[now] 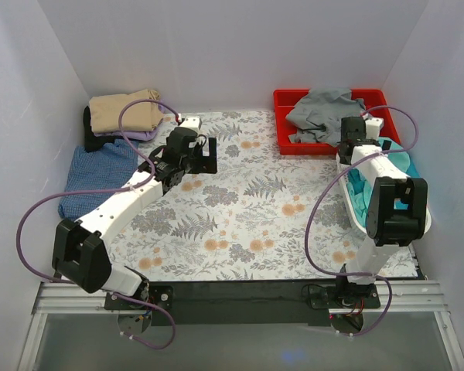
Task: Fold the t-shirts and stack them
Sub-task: Grab the tshirt from the pile
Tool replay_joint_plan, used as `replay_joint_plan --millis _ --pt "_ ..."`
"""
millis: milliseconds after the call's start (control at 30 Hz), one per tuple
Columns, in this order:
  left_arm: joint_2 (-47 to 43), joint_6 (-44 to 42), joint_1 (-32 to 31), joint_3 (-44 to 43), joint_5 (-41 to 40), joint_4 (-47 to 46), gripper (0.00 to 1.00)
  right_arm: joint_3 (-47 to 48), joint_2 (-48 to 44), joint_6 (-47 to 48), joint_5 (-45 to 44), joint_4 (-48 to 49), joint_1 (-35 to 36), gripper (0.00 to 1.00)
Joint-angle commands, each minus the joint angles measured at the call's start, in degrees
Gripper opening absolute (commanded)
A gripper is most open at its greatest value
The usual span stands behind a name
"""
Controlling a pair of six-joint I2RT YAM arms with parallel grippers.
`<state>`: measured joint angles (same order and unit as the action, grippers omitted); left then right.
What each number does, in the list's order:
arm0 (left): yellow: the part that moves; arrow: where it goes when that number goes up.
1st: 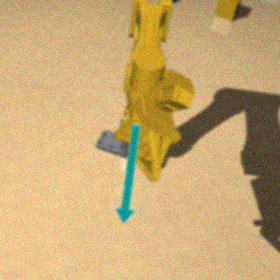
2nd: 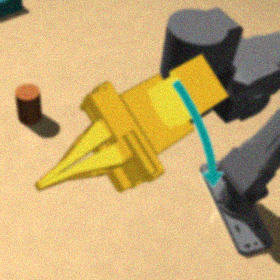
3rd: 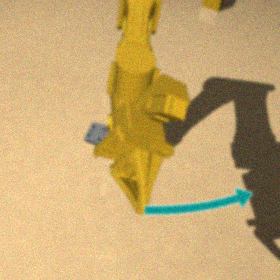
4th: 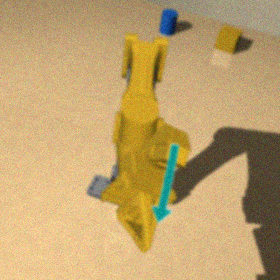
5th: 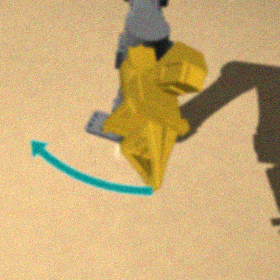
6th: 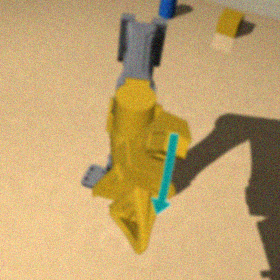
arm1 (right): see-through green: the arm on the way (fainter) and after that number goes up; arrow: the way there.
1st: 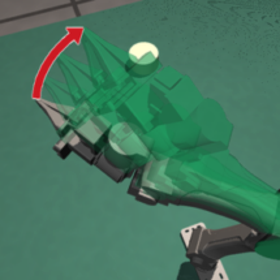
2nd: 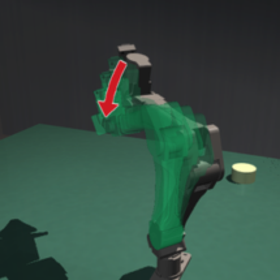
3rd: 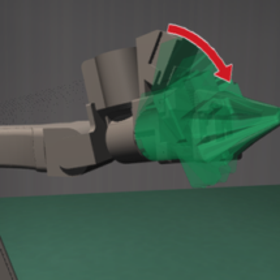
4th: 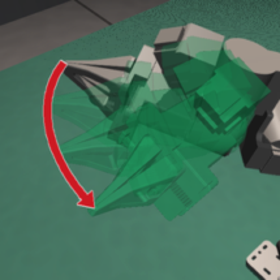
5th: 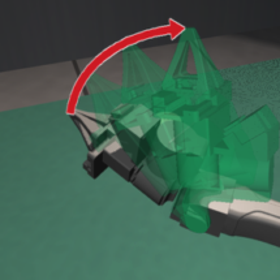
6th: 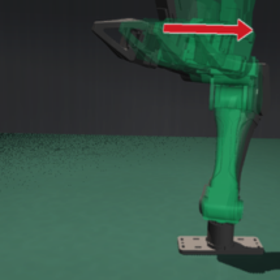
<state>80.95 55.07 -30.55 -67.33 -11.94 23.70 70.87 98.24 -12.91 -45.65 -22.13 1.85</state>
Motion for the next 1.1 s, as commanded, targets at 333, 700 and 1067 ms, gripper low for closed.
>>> replay_joint_plan --millis 333,700,1067 --pt "3.43 -1.98 -0.22 0.01 1.48 -1.91 0.98 11.39 14.69 3.68 7.5 3.59 -10.55 0.66" --pt "3.69 -1.98 -0.22 0.36 0.95 -1.99 0.98 4.99 3.67 4.46 11.98 7.53 -9.32 0.01" --pt "2.55 -0.4 -0.22 -1.05 1.67 -0.77 0.98 -4.61 -28.43 8.42 25.33 12.02 6.21 0.01"
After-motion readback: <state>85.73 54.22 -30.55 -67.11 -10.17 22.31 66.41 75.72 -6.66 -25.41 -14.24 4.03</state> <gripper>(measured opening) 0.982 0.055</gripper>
